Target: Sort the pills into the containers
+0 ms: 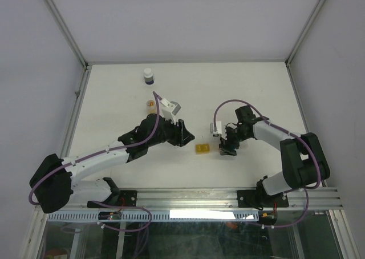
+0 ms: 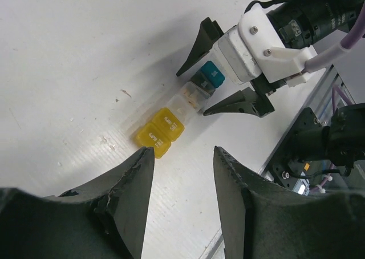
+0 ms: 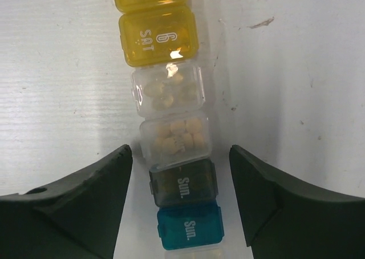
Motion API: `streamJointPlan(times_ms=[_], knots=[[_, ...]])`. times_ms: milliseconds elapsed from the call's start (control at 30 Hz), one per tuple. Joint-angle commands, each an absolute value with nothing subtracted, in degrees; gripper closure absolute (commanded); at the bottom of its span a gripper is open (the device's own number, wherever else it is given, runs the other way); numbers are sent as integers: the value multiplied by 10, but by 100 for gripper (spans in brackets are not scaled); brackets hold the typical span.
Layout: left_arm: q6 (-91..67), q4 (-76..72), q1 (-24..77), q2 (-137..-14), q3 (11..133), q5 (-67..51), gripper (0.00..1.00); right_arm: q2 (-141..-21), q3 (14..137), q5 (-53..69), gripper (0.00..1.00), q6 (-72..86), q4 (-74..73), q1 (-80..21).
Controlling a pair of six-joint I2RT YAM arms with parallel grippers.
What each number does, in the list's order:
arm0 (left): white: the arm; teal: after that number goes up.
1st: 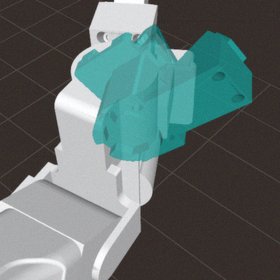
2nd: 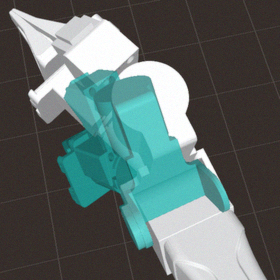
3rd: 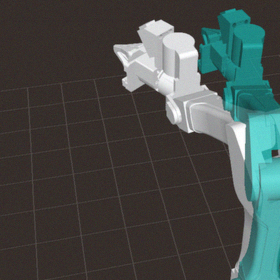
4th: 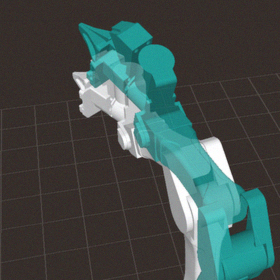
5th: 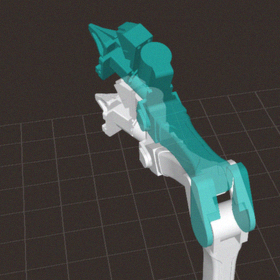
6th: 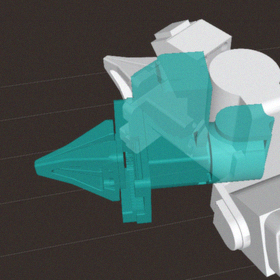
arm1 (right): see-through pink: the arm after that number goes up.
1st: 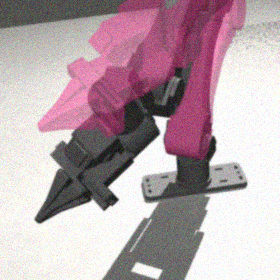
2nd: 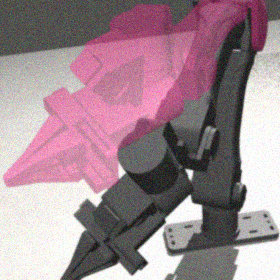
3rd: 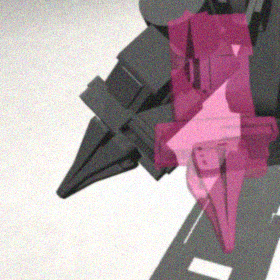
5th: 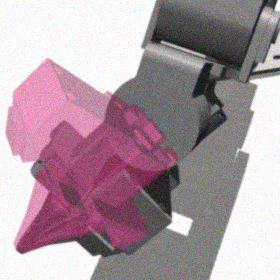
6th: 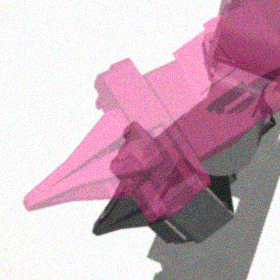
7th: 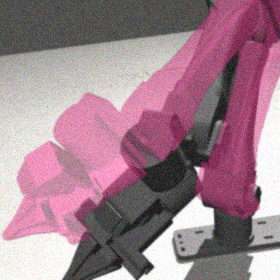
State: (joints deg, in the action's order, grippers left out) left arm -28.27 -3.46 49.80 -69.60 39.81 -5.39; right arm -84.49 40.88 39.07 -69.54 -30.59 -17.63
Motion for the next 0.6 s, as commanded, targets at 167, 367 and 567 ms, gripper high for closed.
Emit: streamJointPlan(times_ms=[167, 367, 567], knots=[[-233, -160, 497, -740, 390, -150, 56, -760, 438, 481, 28, -715, -370, -128], [-199, -220, 503, -792, 390, -168, 62, -767, 452, 531, 42, -684, -379, -126], [-269, -226, 503, -914, 443, -198, 73, -809, 462, 520, 67, -666, -374, -135]])
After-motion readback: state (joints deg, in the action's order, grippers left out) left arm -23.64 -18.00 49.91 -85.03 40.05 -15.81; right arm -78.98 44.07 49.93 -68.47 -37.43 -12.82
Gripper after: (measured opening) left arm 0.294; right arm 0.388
